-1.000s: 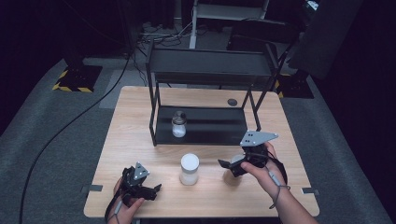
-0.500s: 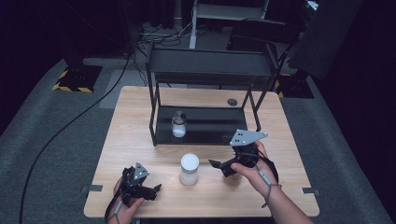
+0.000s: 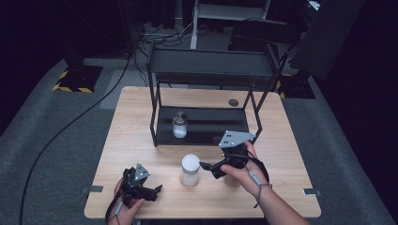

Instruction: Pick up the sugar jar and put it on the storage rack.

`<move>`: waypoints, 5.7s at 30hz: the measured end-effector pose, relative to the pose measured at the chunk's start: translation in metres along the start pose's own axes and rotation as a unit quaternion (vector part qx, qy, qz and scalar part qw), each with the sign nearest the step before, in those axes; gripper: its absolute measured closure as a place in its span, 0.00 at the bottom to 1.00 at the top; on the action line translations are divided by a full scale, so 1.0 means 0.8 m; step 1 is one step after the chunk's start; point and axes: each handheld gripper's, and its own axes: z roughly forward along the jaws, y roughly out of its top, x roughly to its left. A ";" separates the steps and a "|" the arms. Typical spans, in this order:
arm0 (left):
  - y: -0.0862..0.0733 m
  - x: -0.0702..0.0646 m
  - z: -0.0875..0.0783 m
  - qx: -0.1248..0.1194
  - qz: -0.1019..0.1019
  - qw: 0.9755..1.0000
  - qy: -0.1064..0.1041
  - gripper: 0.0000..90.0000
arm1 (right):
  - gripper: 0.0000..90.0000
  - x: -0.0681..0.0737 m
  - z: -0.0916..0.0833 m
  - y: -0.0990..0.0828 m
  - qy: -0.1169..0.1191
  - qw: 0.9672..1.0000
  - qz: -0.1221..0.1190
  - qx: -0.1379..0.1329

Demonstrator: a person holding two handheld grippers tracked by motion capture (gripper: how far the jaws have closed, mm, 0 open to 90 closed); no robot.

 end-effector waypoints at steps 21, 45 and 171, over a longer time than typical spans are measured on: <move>0.000 0.000 0.000 0.000 -0.001 1.000 0.000 0.00 | 0.03 0.015 0.050 -0.009 0.023 1.000 0.003 0.001; 0.000 0.000 0.000 0.000 -0.001 1.000 0.000 0.00 | 0.20 0.017 0.094 -0.026 0.025 0.999 0.000 0.037; 0.000 0.000 0.000 -0.001 -0.001 1.000 0.000 0.00 | 0.38 -0.138 0.138 0.047 -0.088 0.989 0.102 0.068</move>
